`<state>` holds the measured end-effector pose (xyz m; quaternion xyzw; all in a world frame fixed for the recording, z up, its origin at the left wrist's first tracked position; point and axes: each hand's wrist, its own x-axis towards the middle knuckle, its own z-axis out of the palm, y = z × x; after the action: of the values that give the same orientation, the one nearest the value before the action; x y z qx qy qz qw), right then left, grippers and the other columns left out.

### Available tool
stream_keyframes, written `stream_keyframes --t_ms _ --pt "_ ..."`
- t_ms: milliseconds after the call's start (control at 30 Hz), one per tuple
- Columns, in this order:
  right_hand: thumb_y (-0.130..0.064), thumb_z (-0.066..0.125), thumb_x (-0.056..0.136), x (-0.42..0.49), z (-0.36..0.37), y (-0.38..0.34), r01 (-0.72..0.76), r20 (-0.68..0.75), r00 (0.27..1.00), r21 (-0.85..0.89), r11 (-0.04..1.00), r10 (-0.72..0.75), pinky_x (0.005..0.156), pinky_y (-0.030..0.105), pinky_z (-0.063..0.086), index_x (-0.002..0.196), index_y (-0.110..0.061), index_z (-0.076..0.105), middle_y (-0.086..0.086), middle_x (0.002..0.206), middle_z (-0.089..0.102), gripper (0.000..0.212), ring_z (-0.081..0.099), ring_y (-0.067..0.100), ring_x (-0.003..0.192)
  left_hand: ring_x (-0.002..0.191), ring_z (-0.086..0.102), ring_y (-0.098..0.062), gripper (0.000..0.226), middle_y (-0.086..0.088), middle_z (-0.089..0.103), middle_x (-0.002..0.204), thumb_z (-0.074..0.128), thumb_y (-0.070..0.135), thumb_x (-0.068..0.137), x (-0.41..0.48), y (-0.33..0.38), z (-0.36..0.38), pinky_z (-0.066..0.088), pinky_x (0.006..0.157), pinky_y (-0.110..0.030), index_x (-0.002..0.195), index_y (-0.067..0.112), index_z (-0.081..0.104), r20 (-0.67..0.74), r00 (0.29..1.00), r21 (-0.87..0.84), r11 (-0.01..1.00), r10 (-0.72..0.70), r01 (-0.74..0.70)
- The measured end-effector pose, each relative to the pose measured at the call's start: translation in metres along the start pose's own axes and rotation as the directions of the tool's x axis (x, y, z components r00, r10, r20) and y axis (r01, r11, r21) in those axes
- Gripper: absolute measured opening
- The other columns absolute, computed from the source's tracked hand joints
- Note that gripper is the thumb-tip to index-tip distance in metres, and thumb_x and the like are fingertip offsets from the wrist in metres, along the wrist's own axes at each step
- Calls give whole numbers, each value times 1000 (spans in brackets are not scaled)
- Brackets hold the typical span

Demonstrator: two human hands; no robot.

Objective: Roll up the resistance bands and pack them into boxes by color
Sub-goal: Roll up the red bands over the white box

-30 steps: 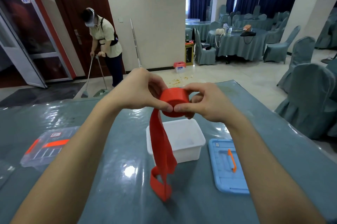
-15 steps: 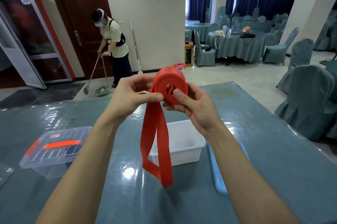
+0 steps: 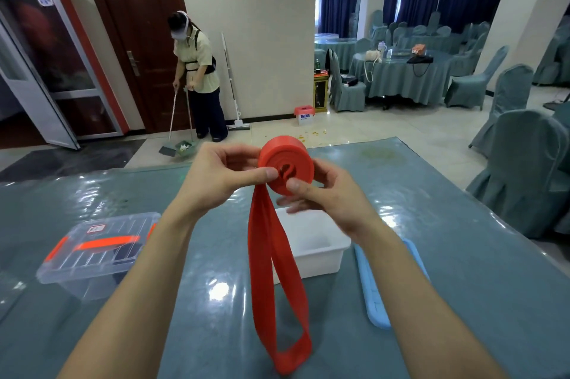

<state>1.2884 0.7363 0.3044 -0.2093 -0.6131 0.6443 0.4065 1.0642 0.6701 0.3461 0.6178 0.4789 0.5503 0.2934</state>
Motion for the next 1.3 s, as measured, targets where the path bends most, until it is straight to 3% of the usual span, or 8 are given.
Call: stream_keyframes --t_ms 100,267,400,667,867,1100,1200,1300 --pt "-40 94 75 3 -14 -17 -23 11 1000 -339 940 29 62 41 63 147 -32 57 1 129 72 82 81 37 81 87 82 -33 51 -10 84 91 100 33 62 3 9 -5 68 86 -47 104 10 84 94 995 229 973 -16 -6" --pt "-34 95 80 11 -21 -42 41 198 976 -575 817 90 64 43 66 121 -26 74 -3 111 78 47 81 26 77 83 81 -17 47 3 84 89 102 46 61 13 31 -10 68 84 -43 99 23 85 283 958 454 887 -55 -83" --pt "-40 95 70 15 -19 -44 128 108 990 -494 860 -85 70 50 68 118 -20 79 5 103 80 55 79 31 75 97 82 -20 57 -1 85 100 101 49 65 18 31 -17 66 92 -41 112 21 84 237 971 377 921 6 -98" --pt "-21 96 76 13 -12 -30 189 -1 982 -118 975 -190 64 36 66 109 -19 83 16 105 81 36 80 39 83 110 80 -26 58 -13 83 117 103 34 66 1 -2 1 63 93 -33 119 23 84 115 992 -217 976 52 -26" --pt "-38 97 73 5 -20 -19 52 70 997 -254 966 -36 60 43 65 124 -23 74 2 125 75 57 80 38 86 99 83 -29 50 -9 85 105 102 31 67 -2 -7 -4 67 89 -36 113 23 86 134 991 35 999 24 -29" --pt "-51 91 74 5 -19 -12 102 115 992 -422 901 -59 44 33 54 110 -34 76 -3 113 78 43 79 32 65 93 84 -23 44 -2 86 100 102 43 68 0 -3 -15 67 81 -30 108 31 86 234 972 145 989 -6 -29" --pt "-57 97 68 4 -18 -11 34 126 991 -562 826 45 46 30 55 126 -41 66 -12 122 74 67 80 24 68 92 84 -19 43 3 86 97 102 39 67 2 2 -15 68 84 -34 107 31 86 280 958 257 966 -58 -16" --pt "-40 100 73 8 -11 -13 81 152 988 -582 809 10 56 30 60 118 -28 72 -5 95 79 55 79 23 68 94 84 -20 50 0 86 100 103 36 68 8 10 -13 68 88 -40 112 21 85 314 946 332 943 -76 -35"
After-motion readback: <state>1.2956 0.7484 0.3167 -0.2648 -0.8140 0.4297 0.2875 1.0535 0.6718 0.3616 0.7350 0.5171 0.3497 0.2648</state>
